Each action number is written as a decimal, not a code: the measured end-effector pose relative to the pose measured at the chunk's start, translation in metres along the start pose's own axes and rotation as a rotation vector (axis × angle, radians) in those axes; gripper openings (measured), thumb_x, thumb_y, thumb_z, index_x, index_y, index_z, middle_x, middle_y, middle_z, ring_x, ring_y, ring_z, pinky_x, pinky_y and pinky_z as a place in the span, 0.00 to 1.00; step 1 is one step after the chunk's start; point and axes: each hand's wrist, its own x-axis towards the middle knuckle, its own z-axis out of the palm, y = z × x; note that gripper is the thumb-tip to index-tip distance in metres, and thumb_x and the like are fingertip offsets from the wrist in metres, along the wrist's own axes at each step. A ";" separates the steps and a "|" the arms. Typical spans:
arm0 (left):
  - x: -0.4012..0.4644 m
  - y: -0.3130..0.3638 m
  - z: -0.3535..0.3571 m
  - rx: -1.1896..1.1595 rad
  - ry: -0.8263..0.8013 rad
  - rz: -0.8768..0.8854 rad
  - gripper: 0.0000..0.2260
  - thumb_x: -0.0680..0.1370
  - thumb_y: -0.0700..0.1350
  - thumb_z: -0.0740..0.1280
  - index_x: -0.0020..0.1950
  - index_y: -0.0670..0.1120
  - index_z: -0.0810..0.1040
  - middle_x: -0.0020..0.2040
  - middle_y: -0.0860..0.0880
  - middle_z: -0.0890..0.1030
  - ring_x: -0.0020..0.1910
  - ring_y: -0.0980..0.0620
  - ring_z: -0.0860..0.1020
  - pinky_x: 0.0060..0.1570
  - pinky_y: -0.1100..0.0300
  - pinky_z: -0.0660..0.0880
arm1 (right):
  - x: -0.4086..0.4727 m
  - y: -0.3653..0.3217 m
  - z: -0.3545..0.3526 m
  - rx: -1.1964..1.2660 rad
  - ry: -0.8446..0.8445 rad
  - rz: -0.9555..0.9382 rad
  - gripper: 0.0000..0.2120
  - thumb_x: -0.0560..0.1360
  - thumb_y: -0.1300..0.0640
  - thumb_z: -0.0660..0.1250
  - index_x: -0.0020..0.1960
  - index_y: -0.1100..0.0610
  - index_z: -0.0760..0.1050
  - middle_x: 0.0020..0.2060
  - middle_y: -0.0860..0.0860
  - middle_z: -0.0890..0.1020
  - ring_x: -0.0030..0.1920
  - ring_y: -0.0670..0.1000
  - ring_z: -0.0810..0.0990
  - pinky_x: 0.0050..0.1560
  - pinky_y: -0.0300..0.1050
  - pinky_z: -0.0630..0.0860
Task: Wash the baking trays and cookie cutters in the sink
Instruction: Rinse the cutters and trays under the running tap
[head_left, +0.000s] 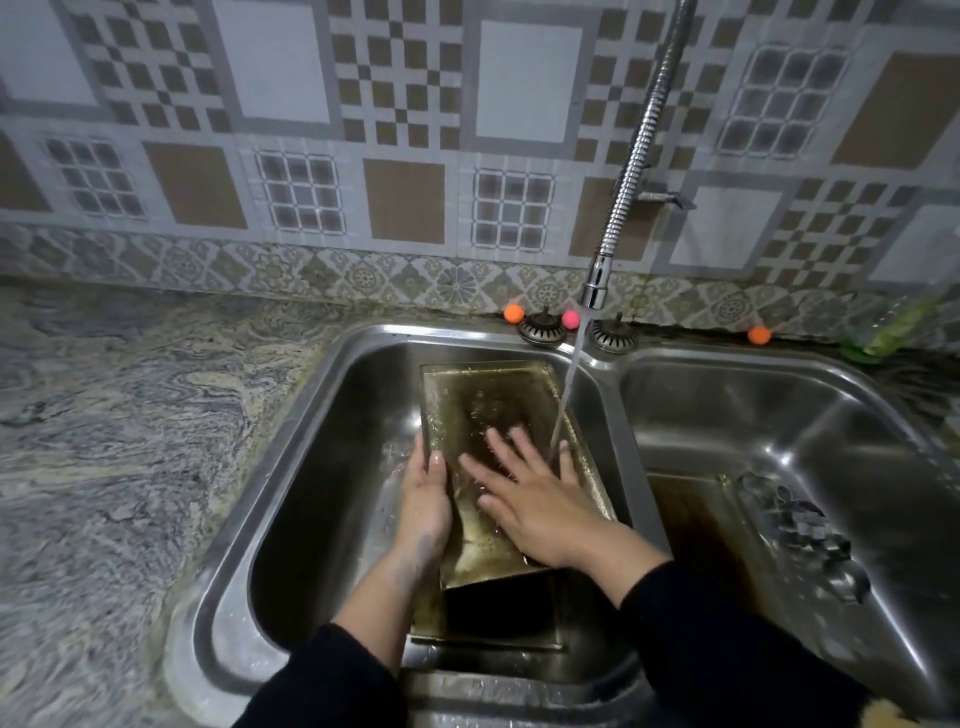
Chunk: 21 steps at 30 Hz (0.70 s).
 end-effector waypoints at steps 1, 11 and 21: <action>-0.005 0.002 0.006 0.069 0.022 0.078 0.18 0.84 0.42 0.52 0.74 0.50 0.64 0.70 0.52 0.71 0.68 0.57 0.69 0.69 0.65 0.62 | 0.004 0.006 -0.003 0.062 0.009 0.075 0.24 0.82 0.41 0.42 0.76 0.37 0.39 0.76 0.45 0.35 0.74 0.49 0.30 0.72 0.62 0.31; -0.029 0.028 0.055 0.625 -0.016 0.437 0.27 0.83 0.49 0.55 0.77 0.63 0.46 0.67 0.54 0.74 0.59 0.52 0.77 0.55 0.55 0.75 | 0.042 0.001 -0.086 1.116 0.441 0.314 0.33 0.77 0.35 0.53 0.76 0.39 0.42 0.75 0.54 0.61 0.73 0.60 0.62 0.69 0.53 0.61; -0.039 0.026 0.095 0.740 -0.287 0.436 0.20 0.83 0.54 0.42 0.74 0.67 0.42 0.72 0.70 0.34 0.73 0.64 0.32 0.72 0.45 0.34 | 0.011 0.038 -0.060 1.760 0.582 0.292 0.10 0.80 0.46 0.58 0.60 0.43 0.70 0.68 0.52 0.72 0.67 0.54 0.72 0.64 0.51 0.71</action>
